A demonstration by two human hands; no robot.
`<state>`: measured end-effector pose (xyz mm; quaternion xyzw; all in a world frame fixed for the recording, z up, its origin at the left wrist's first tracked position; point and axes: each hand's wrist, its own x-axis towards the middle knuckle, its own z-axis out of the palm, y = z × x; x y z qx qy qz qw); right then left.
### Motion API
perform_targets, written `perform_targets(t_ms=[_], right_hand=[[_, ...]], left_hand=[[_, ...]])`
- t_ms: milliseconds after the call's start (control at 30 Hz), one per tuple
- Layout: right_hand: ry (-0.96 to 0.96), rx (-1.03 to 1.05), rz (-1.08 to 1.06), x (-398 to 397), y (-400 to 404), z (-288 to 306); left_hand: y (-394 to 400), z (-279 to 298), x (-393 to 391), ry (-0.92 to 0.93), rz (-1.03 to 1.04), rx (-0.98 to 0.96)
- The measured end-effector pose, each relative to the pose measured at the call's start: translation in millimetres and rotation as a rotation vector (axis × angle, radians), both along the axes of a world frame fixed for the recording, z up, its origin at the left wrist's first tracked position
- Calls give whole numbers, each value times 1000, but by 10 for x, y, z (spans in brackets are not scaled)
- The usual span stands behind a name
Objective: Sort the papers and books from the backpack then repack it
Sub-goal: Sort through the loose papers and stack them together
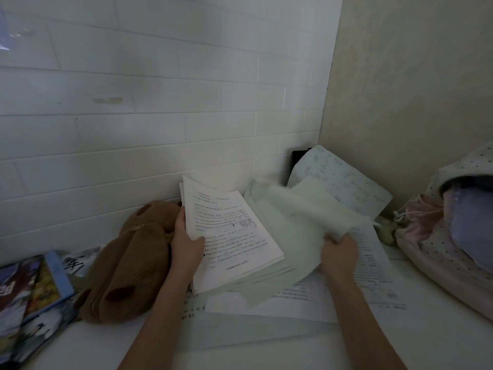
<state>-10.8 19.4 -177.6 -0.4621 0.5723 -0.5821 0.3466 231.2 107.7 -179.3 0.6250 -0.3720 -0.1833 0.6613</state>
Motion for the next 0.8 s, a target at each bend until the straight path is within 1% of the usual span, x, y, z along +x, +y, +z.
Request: perform_targets(t_ms=[33,67,100,133,167,200,267,300,367,400,433,467,533,567,600,633,667,700,733,767,800], right_hand=[[58,-73,-140,-50,16,60],[85,-124,-210,-102,35,120],[81,-166,-204,-149,48,153],[71,-189,-155,-177,65,156],[63,-185,-97,-156,80,143],[54,-163,4,-122,98,113],[43,-64,213,-27,33,34],[60,40,303,18,-3,64],[76,292,398,70,-93,173],[65,364,405,57,-125,195],[71,365,394,18,-125,185],[117,301,376,-27,-99,141],[288,118,282,-116,-31,0],[312,26,197,-146,-16,-51],[271,-57,107,-159,-11,-69],[158,-132,39,-166,4,-16],[-15,-195,7,-177,-5,73],[-245,-230,30,-183,1,179],[-469,-219,105,-177,16,257],[-643,-192,209,-169,41,307],[-718,-160,325,-153,85,337]], left_hand=[[-3,3,-1,-7,0,-2],[-3,8,-5,-15,4,-2],[-10,5,-2,-19,9,5],[-15,-1,-2,-23,9,10],[-15,-4,-6,-25,6,17],[-12,-9,-13,-32,3,22],[0,1,-35,-39,-2,27],[6,12,-44,-36,-6,24],[18,32,-54,-31,-12,19],[16,25,-48,-34,-11,23],[15,23,-44,-37,-8,30],[10,8,-35,-47,-8,34],[-13,-39,-12,-88,-21,39],[-15,-48,-7,-108,-28,53],[-26,-60,3,-120,-33,67],[-37,-71,14,-120,-38,83],[-55,-91,29,-113,-47,92],[-64,-105,33,-102,-53,109],[-66,-115,36,-99,-58,128],[-72,-111,33,-107,-59,154],[-79,-107,31,-118,-61,175]])
